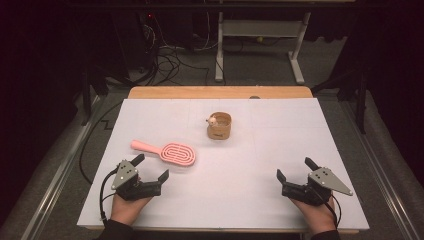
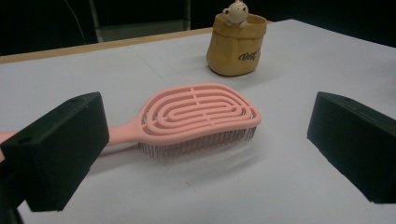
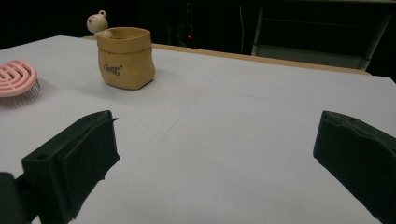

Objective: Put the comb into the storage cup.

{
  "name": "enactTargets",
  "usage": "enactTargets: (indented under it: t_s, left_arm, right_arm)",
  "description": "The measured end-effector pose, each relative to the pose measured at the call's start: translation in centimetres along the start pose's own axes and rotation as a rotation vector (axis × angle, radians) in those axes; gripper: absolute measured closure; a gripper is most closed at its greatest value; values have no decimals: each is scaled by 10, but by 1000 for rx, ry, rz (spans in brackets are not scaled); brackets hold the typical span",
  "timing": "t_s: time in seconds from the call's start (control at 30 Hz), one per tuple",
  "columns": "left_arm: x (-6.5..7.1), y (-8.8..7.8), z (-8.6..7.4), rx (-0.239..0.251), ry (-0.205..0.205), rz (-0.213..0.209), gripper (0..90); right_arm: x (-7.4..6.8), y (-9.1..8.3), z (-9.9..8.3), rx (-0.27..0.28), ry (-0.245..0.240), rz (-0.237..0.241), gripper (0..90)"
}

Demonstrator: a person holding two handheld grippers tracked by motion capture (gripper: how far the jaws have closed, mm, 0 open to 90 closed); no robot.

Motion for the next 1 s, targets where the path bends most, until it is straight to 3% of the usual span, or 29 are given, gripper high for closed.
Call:
enactTargets:
  t_s: [0.47,0.77,1.0]
  left_arm:
    - [-1,-2,0,0,-17,-9,0]
    - [-1,-3,2,4,-31,-6,0]
    - [-2,-2,1,-25,7,9,0]
  right_arm:
    - [2,2,-3,-14,5,4,2]
    - [-3,0,-1,1,20,34,2]
    - [-3,0,-1,-4,-4,31,2]
Point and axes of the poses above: each handheld gripper's, and its own axes: y roughly forward along the jaws, z roughly out of its top, x roughly to its right, the point moved 9 cm from there along y, roughly forward along the jaws, and after that the axes turned 2 degrees about -x, right-handed, at the moved point
